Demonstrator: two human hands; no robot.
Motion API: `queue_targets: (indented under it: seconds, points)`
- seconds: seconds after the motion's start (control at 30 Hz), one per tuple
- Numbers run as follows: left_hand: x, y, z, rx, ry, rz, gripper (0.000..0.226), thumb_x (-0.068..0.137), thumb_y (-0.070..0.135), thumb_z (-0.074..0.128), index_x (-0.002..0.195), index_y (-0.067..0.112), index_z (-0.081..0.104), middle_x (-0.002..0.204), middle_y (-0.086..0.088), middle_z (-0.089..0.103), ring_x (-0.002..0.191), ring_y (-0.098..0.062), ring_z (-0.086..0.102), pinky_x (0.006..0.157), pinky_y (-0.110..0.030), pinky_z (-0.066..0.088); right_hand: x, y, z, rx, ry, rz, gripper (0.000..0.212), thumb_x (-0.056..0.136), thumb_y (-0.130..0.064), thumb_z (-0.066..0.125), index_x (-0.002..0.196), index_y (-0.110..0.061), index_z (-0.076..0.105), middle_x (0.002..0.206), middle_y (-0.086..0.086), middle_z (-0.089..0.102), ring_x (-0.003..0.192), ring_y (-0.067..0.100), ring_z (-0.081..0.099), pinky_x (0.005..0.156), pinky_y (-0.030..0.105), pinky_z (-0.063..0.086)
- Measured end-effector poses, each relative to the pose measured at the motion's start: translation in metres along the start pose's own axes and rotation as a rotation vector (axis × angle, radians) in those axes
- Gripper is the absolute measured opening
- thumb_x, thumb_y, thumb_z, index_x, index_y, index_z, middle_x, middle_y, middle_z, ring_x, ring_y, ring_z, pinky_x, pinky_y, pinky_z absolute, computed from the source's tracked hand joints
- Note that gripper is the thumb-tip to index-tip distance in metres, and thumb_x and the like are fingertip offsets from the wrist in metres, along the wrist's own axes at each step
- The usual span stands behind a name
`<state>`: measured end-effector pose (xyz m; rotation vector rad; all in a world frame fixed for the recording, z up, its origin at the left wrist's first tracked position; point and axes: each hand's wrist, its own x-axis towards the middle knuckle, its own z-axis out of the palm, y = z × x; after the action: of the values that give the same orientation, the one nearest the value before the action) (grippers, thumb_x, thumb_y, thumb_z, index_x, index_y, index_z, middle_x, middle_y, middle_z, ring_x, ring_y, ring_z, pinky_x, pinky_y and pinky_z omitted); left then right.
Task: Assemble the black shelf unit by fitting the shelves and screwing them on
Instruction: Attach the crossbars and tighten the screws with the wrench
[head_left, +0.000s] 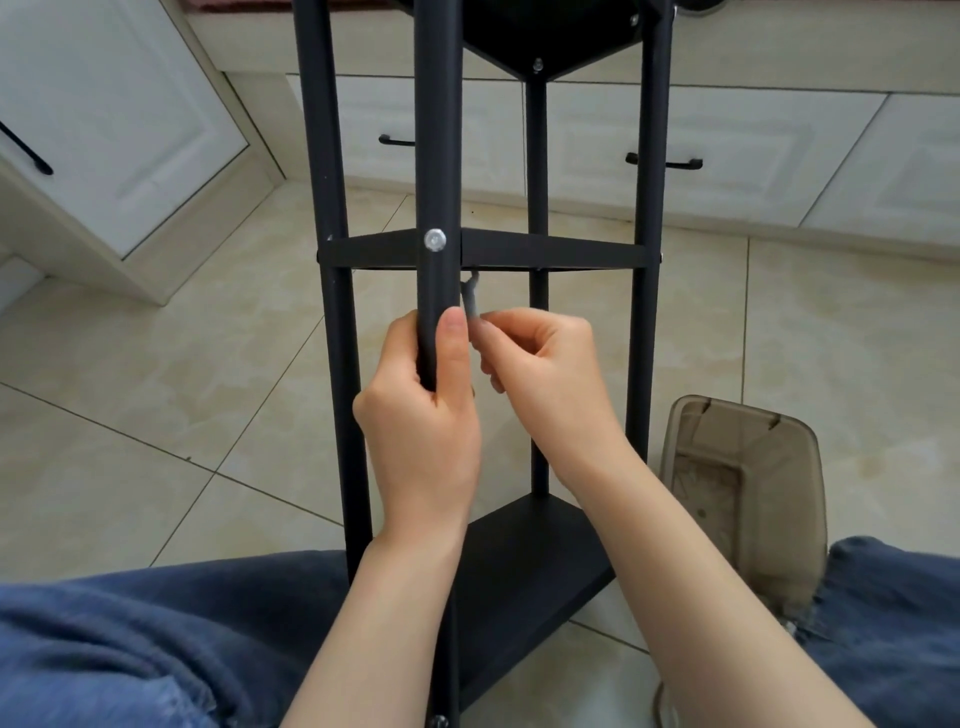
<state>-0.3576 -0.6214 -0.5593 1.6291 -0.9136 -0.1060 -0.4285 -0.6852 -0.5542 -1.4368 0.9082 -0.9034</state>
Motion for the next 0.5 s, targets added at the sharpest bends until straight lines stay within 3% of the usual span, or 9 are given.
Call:
queue_targets:
  seconds: [0.1, 0.27, 0.4, 0.5]
  points:
    - [0.0002, 0.0012, 0.0001, -0.015, 0.008, 0.004, 0.039, 0.099, 0.053, 0.043, 0.103, 0.021, 0.066, 0.063, 0.012, 0.057, 0.057, -0.01, 0.06, 0.053, -0.011, 0.042, 0.0059, -0.0042, 0.0, -0.015, -0.005, -0.014, 0.019, 0.096, -0.017, 0.061, 0.087, -0.015, 0.078, 0.061, -0.018, 0.063, 0.065, 0.001, 0.059, 0.065, 0.024, 0.047]
    - [0.0005, 0.0035, 0.0015, -0.017, 0.002, 0.012, 0.044, 0.097, 0.056, 0.042, 0.103, 0.02, 0.066, 0.063, 0.013, 0.057, 0.057, -0.008, 0.061, 0.053, -0.01, 0.042, 0.0081, -0.004, -0.0011, -0.006, 0.024, -0.014, 0.02, 0.094, -0.017, 0.062, 0.08, -0.02, 0.076, 0.061, -0.011, 0.064, 0.064, 0.004, 0.058, 0.068, 0.036, 0.053]
    - [0.0019, 0.0035, 0.0015, -0.006, -0.013, 0.0, 0.035, 0.097, 0.055, 0.043, 0.098, 0.027, 0.063, 0.062, 0.013, 0.057, 0.057, -0.009, 0.061, 0.053, -0.011, 0.043, 0.0073, -0.0029, -0.0018, -0.028, 0.059, -0.043, 0.019, 0.095, -0.017, 0.063, 0.083, -0.019, 0.078, 0.059, -0.015, 0.064, 0.064, 0.002, 0.061, 0.064, 0.028, 0.051]
    - [0.0037, 0.0031, -0.0006, -0.002, -0.019, -0.014, 0.029, 0.096, 0.059, 0.042, 0.091, 0.036, 0.059, 0.059, 0.014, 0.057, 0.056, -0.009, 0.06, 0.052, -0.012, 0.043, 0.008, -0.0042, -0.003, -0.045, 0.076, -0.067, 0.017, 0.094, -0.019, 0.064, 0.086, -0.015, 0.079, 0.064, -0.008, 0.068, 0.067, 0.008, 0.064, 0.067, 0.034, 0.056]
